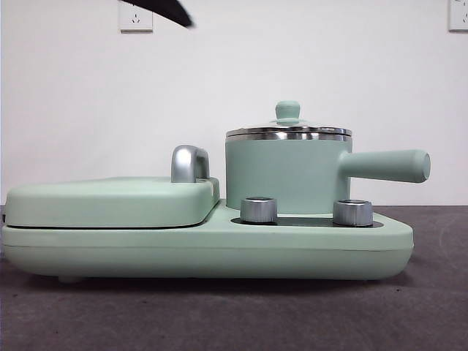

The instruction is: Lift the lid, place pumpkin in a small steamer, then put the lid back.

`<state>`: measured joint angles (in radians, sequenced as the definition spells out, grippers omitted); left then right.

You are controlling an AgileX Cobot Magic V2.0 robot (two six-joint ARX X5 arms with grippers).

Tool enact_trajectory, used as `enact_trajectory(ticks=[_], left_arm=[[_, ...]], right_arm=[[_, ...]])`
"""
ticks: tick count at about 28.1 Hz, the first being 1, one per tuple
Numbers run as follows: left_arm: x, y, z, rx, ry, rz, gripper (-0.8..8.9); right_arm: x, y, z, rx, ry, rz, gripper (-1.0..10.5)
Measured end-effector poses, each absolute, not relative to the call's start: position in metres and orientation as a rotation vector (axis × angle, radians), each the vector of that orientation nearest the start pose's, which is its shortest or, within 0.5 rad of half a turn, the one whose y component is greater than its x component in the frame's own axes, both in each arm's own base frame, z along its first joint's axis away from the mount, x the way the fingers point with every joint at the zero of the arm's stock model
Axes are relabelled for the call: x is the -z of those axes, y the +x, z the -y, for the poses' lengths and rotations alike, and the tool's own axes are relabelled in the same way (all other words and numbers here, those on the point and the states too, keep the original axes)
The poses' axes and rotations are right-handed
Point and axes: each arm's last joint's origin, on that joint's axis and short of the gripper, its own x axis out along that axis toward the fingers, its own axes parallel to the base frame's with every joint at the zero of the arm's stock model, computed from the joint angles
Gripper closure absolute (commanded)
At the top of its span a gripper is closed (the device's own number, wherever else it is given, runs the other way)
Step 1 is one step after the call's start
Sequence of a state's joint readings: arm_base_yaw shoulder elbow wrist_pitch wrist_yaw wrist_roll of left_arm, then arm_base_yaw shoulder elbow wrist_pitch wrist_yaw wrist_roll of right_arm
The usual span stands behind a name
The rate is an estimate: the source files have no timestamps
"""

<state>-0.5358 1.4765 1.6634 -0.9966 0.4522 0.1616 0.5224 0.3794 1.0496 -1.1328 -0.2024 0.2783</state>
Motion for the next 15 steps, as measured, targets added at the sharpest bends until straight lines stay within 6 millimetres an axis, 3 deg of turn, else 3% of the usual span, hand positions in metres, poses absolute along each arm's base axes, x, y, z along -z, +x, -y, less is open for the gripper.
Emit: enact_trajectory(ticks=[5,9,10,11,12,13,15], left_arm=[[-0.388,0.182,0.116,0.972,0.116,-0.805,3.49],[-0.355,0.150,0.091,0.931,0.086,-0.805,3.58],[-0.343,0.143,0.085,0.914,0.069,-0.798,4.19],[-0.332,0.137,0.081,0.903,0.057,-0.795,5.47],[-0.322,0.131,0.076,0.891,0.043,-0.787,7.57],[-0.313,0.125,0.072,0.881,0.031,-0.779,8.00],[-0.297,0.110,0.063,0.855,0.008,-0.769,8.07]], right_arm=[[-0.357,0.010,-0.014,-0.679,0.193,-0.577,4.1],[-0.357,0.010,-0.014,-0.679,0.193,-0.577,4.1],[-0.357,0.010,-0.014,-0.679,0.192,-0.578,4.3],[-0.356,0.010,-0.014,-0.678,0.192,-0.581,5.3],[-0.355,0.011,-0.014,-0.680,0.192,-0.587,8.7],[-0.354,0.011,-0.015,-0.693,0.192,-0.594,9.5],[-0.352,0.013,-0.018,-0.735,0.182,-0.608,9.4]])
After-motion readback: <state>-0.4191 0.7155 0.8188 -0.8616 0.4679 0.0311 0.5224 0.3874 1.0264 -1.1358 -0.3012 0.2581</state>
